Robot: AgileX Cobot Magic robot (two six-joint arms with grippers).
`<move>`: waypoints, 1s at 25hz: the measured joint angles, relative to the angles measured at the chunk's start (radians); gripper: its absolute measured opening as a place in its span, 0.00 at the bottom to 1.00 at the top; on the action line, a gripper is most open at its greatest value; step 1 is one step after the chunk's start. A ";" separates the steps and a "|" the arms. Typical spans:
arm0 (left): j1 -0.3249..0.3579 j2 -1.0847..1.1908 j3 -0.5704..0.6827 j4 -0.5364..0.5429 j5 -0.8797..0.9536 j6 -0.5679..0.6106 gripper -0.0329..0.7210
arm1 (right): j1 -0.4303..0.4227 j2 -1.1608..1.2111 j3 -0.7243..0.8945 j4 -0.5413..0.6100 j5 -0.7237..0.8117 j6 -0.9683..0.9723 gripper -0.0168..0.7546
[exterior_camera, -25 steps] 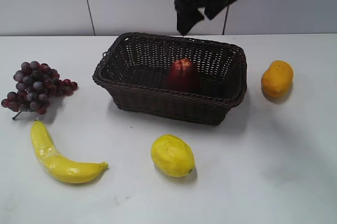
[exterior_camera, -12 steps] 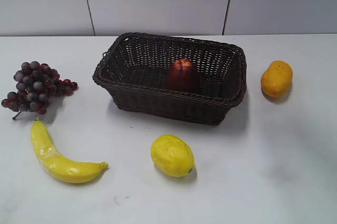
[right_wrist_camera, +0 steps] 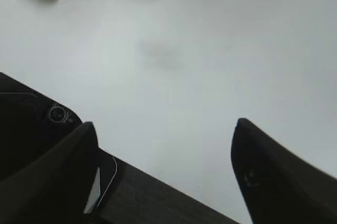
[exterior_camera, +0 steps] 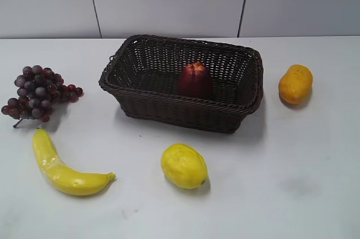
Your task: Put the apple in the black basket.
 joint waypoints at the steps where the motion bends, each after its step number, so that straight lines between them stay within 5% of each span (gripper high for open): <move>1: 0.000 0.000 0.000 0.000 0.000 0.000 0.73 | 0.000 -0.059 0.049 0.001 -0.014 0.000 0.79; 10: 0.000 0.000 0.000 0.000 0.000 0.000 0.73 | 0.000 -0.522 0.349 0.007 -0.098 0.001 0.79; 25: 0.000 0.000 0.000 0.000 0.000 0.000 0.73 | 0.000 -0.622 0.377 0.049 -0.079 0.003 0.78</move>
